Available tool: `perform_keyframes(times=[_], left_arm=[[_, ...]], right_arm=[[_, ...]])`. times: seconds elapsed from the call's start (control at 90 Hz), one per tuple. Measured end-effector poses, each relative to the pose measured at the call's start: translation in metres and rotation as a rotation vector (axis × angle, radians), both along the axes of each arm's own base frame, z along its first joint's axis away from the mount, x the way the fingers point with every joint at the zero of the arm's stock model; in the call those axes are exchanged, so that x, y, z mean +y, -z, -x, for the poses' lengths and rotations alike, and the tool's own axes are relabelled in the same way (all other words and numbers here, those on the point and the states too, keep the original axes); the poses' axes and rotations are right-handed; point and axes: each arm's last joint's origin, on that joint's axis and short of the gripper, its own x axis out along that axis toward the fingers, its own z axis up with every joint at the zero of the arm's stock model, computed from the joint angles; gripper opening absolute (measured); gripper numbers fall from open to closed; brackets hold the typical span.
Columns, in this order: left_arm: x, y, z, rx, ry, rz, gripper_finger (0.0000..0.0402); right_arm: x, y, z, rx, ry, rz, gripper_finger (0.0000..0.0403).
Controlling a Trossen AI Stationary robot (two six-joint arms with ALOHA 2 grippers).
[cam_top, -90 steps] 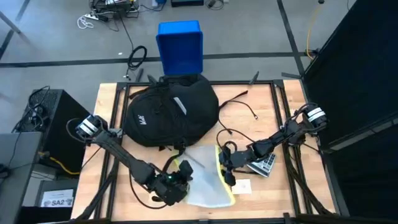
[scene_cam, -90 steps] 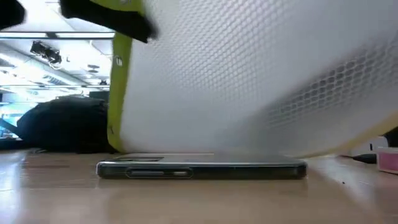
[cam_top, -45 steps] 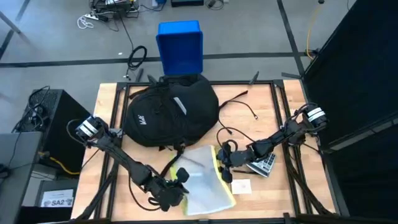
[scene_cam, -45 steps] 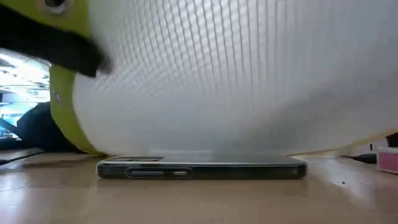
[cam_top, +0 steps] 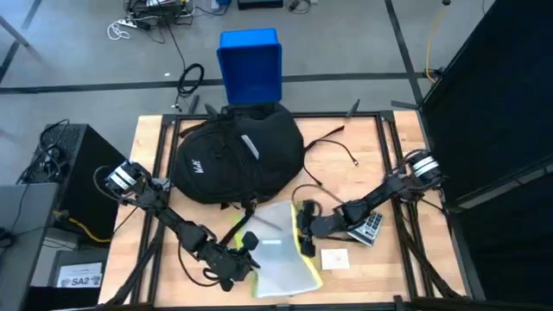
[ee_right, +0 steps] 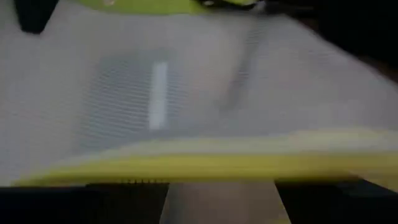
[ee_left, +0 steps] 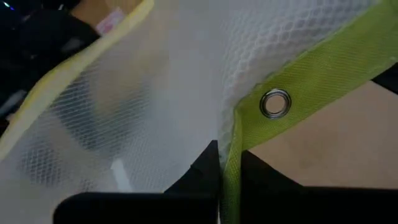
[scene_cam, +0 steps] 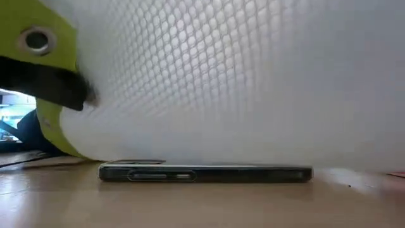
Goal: Unpack backpack
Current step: Remove the pen from the zip bag
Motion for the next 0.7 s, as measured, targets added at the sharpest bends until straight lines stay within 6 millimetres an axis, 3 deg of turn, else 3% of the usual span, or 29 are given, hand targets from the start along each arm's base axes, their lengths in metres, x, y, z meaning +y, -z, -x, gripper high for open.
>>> perform_keyframes(times=[0.2, 0.456, 0.7], left_arm=[[-0.001, 0.0, 0.0, 0.013, 0.007, 0.019, 0.0], [0.0, 0.001, 0.001, 0.035, 0.013, 0.031, 0.0], [0.0, 0.002, 0.002, 0.043, 0.013, 0.024, 0.0]], right_arm=[[0.014, -0.005, -0.029, -0.024, -0.048, 0.054, 0.0247], [0.014, -0.014, -0.039, 0.023, -0.026, 0.241, 0.0253], [0.01, -0.011, -0.036, 0.094, -0.082, 0.485, 0.0234]])
